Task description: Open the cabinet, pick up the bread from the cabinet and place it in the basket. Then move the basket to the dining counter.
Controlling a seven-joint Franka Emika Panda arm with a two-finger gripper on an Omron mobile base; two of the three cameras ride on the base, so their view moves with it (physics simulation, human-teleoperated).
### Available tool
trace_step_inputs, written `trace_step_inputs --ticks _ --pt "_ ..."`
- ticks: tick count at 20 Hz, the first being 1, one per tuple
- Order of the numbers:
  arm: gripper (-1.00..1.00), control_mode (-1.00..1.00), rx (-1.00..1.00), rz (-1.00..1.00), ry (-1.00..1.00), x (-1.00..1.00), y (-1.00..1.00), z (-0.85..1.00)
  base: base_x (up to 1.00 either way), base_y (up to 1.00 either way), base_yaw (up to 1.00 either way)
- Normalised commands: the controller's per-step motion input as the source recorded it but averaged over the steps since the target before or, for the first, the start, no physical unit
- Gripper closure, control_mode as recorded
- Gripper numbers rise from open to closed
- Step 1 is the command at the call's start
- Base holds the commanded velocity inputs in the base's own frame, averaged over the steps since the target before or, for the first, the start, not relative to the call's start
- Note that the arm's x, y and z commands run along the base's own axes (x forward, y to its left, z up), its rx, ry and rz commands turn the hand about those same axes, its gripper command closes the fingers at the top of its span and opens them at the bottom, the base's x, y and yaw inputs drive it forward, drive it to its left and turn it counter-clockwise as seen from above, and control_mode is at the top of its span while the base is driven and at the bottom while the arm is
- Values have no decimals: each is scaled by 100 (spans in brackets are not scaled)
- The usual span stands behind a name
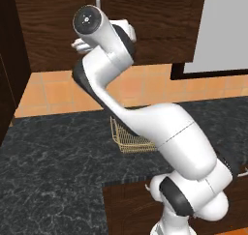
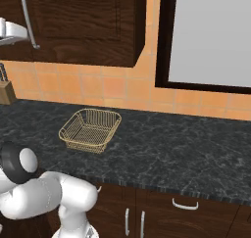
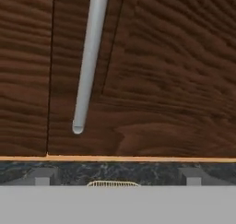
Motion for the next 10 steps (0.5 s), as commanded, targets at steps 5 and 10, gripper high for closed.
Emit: trace_step_inputs --ticks 5,10 --pt "-100 -100 12 0 3 57 0 7 0 0 0" --pt "-100 -100 1 0 -2 24 17 0 0 0 0"
